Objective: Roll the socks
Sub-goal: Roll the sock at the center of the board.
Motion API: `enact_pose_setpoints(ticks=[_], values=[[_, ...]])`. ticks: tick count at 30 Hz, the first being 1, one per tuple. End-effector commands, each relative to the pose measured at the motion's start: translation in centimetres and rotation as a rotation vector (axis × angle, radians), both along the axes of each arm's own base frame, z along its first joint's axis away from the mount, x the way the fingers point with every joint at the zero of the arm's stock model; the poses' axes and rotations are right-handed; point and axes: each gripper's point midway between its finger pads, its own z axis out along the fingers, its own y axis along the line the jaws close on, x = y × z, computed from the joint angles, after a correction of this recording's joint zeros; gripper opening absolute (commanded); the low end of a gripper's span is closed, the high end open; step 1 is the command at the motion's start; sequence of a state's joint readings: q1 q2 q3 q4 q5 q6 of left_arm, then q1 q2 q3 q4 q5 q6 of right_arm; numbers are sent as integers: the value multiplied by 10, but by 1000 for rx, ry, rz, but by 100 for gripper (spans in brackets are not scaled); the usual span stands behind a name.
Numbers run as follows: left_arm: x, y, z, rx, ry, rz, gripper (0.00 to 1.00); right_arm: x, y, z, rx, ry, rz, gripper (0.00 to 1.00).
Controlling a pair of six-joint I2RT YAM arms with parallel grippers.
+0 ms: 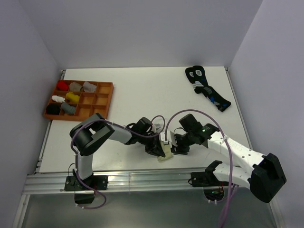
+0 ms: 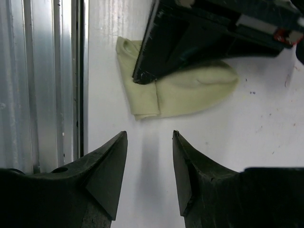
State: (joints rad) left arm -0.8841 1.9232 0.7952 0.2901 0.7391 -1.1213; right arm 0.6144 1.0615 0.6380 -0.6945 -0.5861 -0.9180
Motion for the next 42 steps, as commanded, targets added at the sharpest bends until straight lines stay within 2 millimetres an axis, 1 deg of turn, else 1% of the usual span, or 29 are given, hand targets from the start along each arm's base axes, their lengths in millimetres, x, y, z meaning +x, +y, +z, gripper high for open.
enact_pose_setpoints(ticks=[1,4,5,7,8,9,11,12,17,21,28,31,32,34,36,37,38,40,41,42], values=[[-15,32,-42,226,114,11,0,3,15,9,44,-56,63,50],[-12,30,-42,228,114,13,0,-5,23,5,29,-36,94,50],[-12,29,-42,226,115,14,0,-10,29,3,29,-42,124,50],[-11,30,-43,230,119,14,0,-15,30,-7,-2,-39,129,49],[-12,31,-44,232,119,15,0,-14,34,-8,1,-57,132,48],[-12,32,-44,233,120,16,0,-23,36,-14,-9,-52,160,47],[-12,33,-45,229,120,18,0,-24,41,-17,-11,-72,161,47],[-14,34,-47,231,131,21,0,-28,42,-19,-18,-70,176,46],[-13,33,-46,217,123,18,0,-24,44,-27,-51,-78,167,42],[-14,33,-46,212,123,15,0,-17,45,-36,-71,-103,140,42],[-14,32,-44,200,122,12,0,-13,45,-46,-100,-104,130,42],[-13,31,-42,187,119,17,0,-14,45,-49,-110,-85,128,38],[-14,32,-42,188,125,20,0,-15,44,-52,-121,-74,126,33],[-13,32,-40,179,124,31,0,-16,44,-54,-127,-68,124,28],[-12,33,-39,178,129,49,2,-17,42,-55,-132,-59,122,23],[-9,30,-36,154,115,61,4,-18,41,-56,-138,-51,120,21],[-11,33,-36,157,123,71,9,-19,41,-56,-137,-40,123,20],[-3,31,-30,148,85,108,16,-20,38,-57,-146,-24,121,18],[-1,31,-24,139,62,123,22,-22,40,-56,-143,-7,129,17],[2,32,-22,140,39,135,24,-23,38,-57,-147,5,136,15]])
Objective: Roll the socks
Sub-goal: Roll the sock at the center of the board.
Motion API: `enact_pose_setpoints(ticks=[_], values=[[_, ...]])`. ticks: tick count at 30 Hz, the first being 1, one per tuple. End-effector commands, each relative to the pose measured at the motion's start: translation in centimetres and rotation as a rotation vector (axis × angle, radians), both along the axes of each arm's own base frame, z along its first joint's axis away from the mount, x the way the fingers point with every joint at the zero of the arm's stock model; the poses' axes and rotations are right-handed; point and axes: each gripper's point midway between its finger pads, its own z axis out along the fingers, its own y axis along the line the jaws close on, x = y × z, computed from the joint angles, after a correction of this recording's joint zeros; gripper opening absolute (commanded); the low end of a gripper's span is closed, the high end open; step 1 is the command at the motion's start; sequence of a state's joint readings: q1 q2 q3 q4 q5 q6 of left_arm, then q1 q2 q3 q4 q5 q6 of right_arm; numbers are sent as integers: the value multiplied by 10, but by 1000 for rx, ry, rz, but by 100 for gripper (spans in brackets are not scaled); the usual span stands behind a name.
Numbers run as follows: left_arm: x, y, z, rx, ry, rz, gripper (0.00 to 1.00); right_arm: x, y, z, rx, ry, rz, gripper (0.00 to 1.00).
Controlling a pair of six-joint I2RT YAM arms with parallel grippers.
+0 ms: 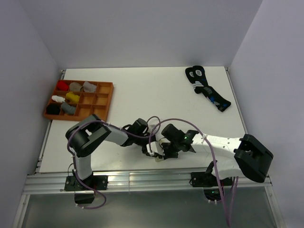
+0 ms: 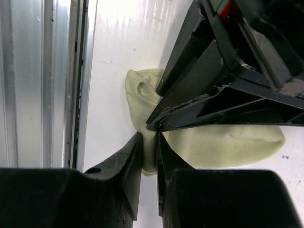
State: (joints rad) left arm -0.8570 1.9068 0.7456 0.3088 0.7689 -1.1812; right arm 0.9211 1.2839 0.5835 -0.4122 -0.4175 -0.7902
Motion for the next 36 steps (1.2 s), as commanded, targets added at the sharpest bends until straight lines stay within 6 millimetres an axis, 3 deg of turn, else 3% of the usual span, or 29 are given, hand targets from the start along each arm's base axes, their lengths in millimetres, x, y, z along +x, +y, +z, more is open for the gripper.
enact_pose_setpoints(ticks=[1,9,13,14,16,17,18,19,20,23,24,25,27,36], values=[[12,22,-23,153,-78,121,26,-3,-10,-6,-48,63,-9,15],[47,38,2,143,-289,305,31,-9,-14,2,-63,257,1,15],[59,58,10,180,-401,393,32,-17,-21,5,-103,399,6,15],[63,61,24,161,-451,420,32,-11,-19,11,-94,410,-1,15],[70,75,27,181,-530,478,32,-16,-23,11,-119,495,7,15],[73,77,44,147,-588,496,32,-9,-18,15,-110,507,2,15],[77,80,49,163,-644,523,33,-4,-20,17,-106,527,4,16],[76,83,52,167,-680,524,33,-11,-26,15,-151,609,-7,16],[76,83,64,153,-736,526,33,-3,-18,22,-122,621,2,16],[67,75,76,135,-857,503,33,2,-19,26,-140,731,-24,16],[53,66,78,122,-890,456,33,5,-18,26,-137,751,-38,16],[55,65,82,134,-939,473,32,4,-19,22,-154,789,-50,16],[36,51,80,121,-998,400,32,9,-16,21,-159,808,-68,16],[12,7,81,98,-1182,224,34,12,-20,2,-229,826,-140,17]])
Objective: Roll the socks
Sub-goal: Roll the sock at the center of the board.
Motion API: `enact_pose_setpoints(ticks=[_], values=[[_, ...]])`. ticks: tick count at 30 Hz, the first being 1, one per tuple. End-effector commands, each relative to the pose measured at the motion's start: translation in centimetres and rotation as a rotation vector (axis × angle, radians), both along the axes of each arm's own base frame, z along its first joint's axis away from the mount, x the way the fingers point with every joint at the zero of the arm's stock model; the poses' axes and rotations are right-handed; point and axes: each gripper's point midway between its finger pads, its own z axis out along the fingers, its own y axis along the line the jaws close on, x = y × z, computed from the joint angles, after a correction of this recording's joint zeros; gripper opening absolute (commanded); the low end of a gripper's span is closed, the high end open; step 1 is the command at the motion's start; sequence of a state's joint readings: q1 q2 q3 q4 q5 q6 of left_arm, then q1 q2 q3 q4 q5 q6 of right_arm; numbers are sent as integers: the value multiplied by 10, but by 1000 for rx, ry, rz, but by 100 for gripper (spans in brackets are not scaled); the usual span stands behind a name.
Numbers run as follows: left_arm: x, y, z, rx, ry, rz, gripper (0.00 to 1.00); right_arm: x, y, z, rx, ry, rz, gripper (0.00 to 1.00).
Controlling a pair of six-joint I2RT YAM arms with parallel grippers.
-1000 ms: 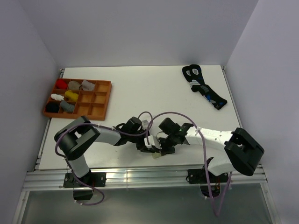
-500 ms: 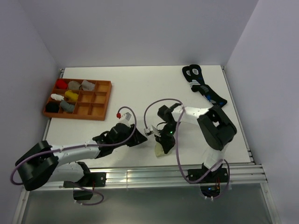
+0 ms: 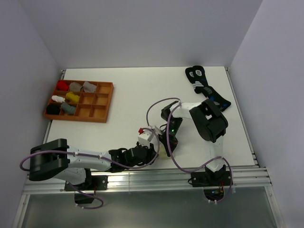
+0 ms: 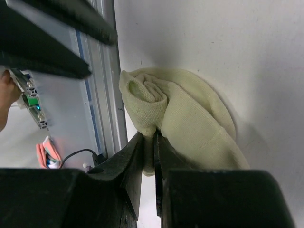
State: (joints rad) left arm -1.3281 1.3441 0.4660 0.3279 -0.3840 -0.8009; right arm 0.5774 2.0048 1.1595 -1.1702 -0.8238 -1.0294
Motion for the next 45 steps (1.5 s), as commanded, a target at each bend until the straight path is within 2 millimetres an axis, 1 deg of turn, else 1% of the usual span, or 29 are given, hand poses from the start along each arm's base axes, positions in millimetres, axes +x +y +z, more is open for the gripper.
enact_pose_setpoints(ticks=[1,2,3,4,7,9,13,14,19,21,27,32,36,38,45], values=[[11,-28,31,-40,-137,-38,34,2,-3,-4,-32,-6,-6,16],[11,-31,31,-35,-143,-45,34,1,-3,-4,-36,-4,-6,16],[12,-36,36,-48,-153,-54,34,2,-4,-5,-40,-7,-6,16],[12,-38,32,-27,-166,-70,35,2,-5,-6,-47,-9,-8,16],[12,-47,34,-28,-191,-94,36,2,-5,-8,-60,-3,-12,16],[8,-53,35,-28,-196,-132,36,3,-5,-8,-62,-4,-12,16],[1,-61,24,-12,-190,-192,36,4,-5,-8,-69,-2,-15,16],[1,-63,24,-23,-189,-196,36,4,-5,-9,-69,1,-17,16],[-4,-67,10,-16,-172,-223,36,4,-5,-12,-75,5,-17,16],[-5,-69,9,-26,-170,-228,36,3,-5,-12,-78,7,-16,16],[-7,-69,-6,-10,-158,-244,36,5,-4,-11,-76,1,-16,16],[-14,-71,-17,-7,-125,-270,35,5,-5,-12,-80,0,-17,16],[-17,-65,-28,6,-101,-272,34,7,-4,-12,-78,-3,-23,16],[-18,-64,-29,5,-97,-270,34,7,-3,-11,-74,-9,-24,16],[-27,-56,-47,25,-51,-299,32,11,-1,-10,-72,-26,-30,16]])
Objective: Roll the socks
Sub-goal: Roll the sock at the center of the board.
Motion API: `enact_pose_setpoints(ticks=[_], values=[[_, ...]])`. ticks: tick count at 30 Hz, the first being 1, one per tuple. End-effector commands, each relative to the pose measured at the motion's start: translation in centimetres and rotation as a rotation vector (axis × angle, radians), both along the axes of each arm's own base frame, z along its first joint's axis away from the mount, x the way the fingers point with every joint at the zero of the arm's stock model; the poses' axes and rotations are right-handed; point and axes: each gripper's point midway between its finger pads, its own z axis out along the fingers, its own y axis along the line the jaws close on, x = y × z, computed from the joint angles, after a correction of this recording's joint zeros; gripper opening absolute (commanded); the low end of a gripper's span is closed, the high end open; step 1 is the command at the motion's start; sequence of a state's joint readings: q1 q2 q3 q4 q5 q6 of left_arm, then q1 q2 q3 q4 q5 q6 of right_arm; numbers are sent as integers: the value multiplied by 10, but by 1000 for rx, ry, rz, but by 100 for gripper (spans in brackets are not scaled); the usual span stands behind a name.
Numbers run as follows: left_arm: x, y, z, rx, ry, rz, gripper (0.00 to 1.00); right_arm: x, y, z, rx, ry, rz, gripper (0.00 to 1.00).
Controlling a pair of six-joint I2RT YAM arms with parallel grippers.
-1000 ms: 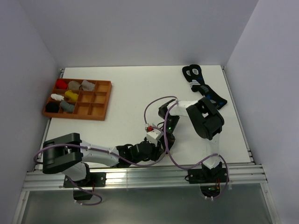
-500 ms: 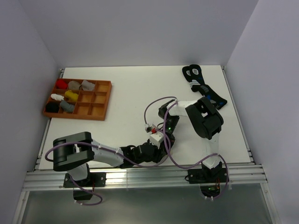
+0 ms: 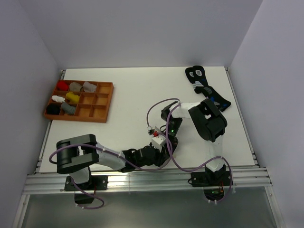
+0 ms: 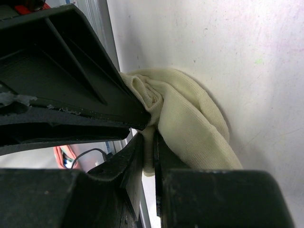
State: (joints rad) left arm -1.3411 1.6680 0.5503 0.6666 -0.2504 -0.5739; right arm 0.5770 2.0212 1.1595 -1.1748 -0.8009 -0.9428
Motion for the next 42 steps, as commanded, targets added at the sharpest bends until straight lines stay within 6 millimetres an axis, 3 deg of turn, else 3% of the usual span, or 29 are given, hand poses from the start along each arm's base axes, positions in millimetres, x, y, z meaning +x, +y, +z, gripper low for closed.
enact_pose_setpoints(ticks=[1,11,18,27,33,42], values=[[-22,6,-25,40,82,-73,32,15,3,-8,10,-71,16,16],[-30,14,-44,106,117,-94,31,19,4,-7,10,-93,-1,19],[-30,22,-59,169,142,-77,18,27,5,-7,3,-139,-32,22],[-32,25,-73,222,170,-69,1,44,8,3,11,-257,-70,35],[-35,30,-78,201,246,-74,0,60,4,14,24,-346,-153,41],[-33,33,-80,147,426,-68,0,107,-18,31,-17,-551,-372,48]])
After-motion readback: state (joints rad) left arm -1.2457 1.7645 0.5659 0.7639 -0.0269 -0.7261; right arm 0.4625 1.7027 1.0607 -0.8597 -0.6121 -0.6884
